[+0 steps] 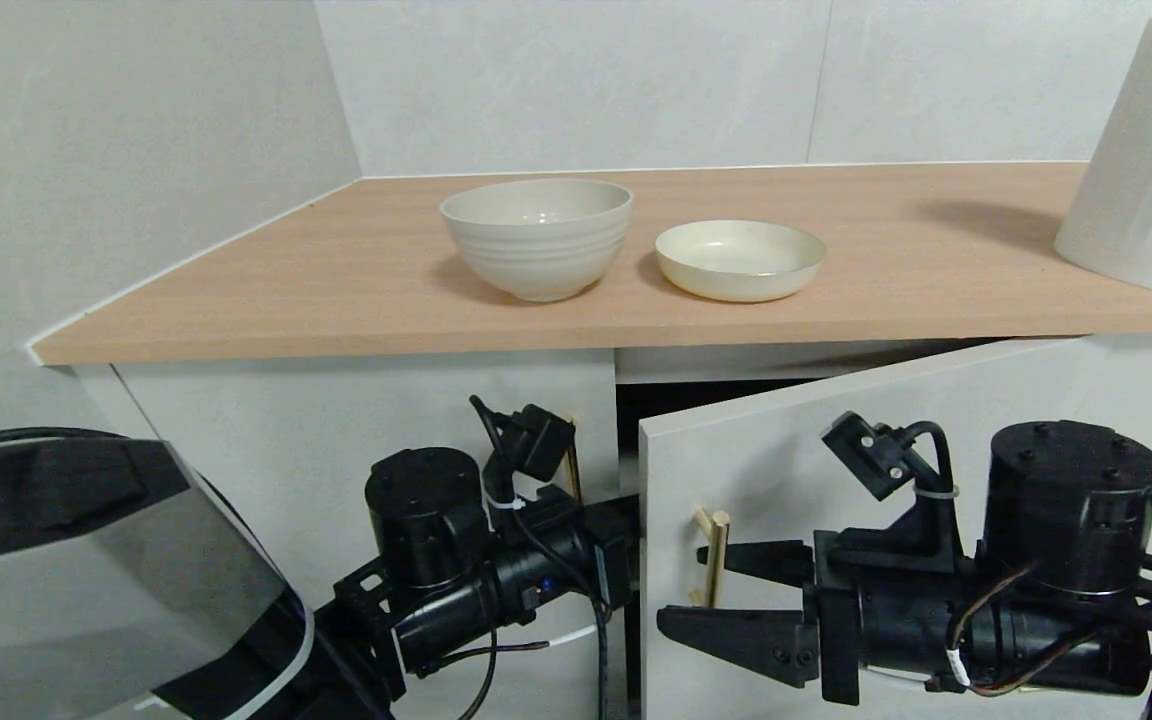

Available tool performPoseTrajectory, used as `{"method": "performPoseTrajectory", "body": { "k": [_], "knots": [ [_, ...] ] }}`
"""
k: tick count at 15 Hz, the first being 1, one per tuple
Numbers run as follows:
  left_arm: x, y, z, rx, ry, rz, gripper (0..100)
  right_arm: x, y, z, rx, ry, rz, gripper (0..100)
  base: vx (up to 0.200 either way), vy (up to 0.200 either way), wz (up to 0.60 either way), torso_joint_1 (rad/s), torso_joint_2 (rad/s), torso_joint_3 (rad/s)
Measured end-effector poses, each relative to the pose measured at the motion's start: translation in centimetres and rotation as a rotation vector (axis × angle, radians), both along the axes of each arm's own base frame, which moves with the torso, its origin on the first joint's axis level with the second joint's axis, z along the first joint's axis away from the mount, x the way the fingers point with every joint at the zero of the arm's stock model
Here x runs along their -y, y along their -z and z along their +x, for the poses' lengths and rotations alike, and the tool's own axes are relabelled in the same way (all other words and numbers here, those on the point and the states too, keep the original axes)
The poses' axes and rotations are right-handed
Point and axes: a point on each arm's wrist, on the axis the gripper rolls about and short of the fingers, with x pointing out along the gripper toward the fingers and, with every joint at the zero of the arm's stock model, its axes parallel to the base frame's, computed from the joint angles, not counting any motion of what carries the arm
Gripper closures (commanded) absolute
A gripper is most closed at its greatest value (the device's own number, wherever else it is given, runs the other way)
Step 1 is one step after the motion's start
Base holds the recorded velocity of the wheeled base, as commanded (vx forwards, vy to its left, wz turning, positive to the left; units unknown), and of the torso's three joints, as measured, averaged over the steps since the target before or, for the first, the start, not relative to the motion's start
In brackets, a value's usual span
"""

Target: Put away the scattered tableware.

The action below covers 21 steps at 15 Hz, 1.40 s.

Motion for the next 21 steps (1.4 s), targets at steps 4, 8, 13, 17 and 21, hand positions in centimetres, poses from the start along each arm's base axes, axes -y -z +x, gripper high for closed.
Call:
{"method": "performPoseTrajectory", "body": {
  "k": [4, 8, 13, 17, 21],
  "knots": [
    [0.2, 0.0, -0.3, 0.0, 0.01, 0.003, 100, 1.4, -0.8, 0.0, 0.024, 0.043, 0.013, 0, 0.0, 0.0, 0.0, 0.0, 0.0, 0.0],
    [0.1, -1.0, -0.5, 0.038, 0.015, -0.004, 100, 3.0, -0.7, -1.0, 0.094, 0.144, -0.047, 0, 0.0, 0.0, 0.0, 0.0, 0.0, 0.0],
    [0.4, -2.2, -0.1, 0.102, 0.03, 0.018, 100, 3.8, -0.3, -5.6, 0.063, 0.397, -0.265, 0, 0.0, 0.0, 0.0, 0.0, 0.0, 0.0],
    [0.5, -2.2, -0.1, 0.102, 0.041, 0.015, 100, 5.0, -0.9, -7.7, 0.085, 0.359, -0.231, 0, 0.0, 0.0, 0.0, 0.0, 0.0, 0.0],
    [0.7, -2.2, 0.1, 0.104, 0.043, 0.013, 100, 5.2, -0.7, -8.0, 0.082, 0.354, -0.236, 0, -0.05, 0.0, 0.0, 0.002, 0.0, 0.002]
  ]
}}
